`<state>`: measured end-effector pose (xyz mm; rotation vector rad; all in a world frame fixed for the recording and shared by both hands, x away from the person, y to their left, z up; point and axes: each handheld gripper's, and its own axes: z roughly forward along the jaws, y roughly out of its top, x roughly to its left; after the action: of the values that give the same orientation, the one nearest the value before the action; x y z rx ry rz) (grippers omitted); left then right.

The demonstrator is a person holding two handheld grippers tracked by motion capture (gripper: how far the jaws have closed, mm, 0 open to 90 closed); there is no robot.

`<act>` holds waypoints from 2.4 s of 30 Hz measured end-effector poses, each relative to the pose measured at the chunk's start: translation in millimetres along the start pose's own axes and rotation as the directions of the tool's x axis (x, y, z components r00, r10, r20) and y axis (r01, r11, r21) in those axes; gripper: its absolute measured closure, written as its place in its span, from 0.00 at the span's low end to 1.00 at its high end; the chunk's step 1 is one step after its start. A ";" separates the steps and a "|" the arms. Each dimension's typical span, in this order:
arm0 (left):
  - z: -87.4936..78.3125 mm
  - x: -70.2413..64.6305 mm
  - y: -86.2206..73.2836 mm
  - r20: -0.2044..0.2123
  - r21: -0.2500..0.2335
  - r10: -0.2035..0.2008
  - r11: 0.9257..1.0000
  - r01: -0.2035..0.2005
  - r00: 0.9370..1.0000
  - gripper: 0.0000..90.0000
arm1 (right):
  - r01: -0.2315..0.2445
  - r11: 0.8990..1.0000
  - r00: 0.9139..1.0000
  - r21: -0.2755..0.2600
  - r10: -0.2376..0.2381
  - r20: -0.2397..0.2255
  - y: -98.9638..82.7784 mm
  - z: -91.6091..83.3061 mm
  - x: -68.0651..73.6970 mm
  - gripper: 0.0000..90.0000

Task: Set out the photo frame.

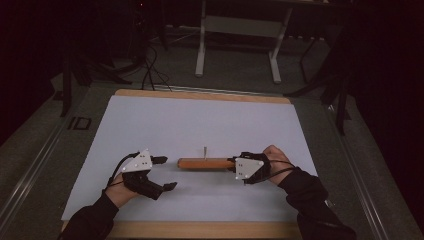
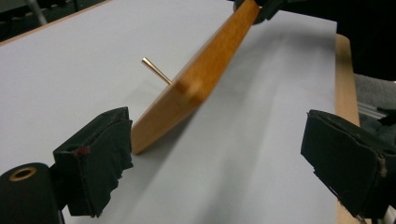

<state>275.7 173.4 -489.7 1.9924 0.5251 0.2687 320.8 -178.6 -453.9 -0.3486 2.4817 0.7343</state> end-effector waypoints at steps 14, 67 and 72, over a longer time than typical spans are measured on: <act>6.0 0.3 -11.6 -0.044 -0.020 -0.013 1.000 0.012 0.999 0.10 | -0.095 0.995 0.991 0.016 0.096 -0.092 -1.7 3.7 -31.7 0.77; 12.1 5.6 -24.6 -0.073 -0.038 -0.041 0.999 0.038 0.997 0.10 | -0.473 0.880 0.877 0.034 0.475 -0.072 -22.5 44.2 -95.2 0.65; 11.9 5.8 -24.9 -0.072 -0.041 -0.043 0.998 0.041 0.996 0.10 | -0.514 0.857 0.855 0.031 0.515 -0.067 -26.3 48.0 -99.2 0.63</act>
<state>279.5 176.5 -517.5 1.9365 0.6033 0.3247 432.7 -163.7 -444.9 0.3240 2.6724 0.9237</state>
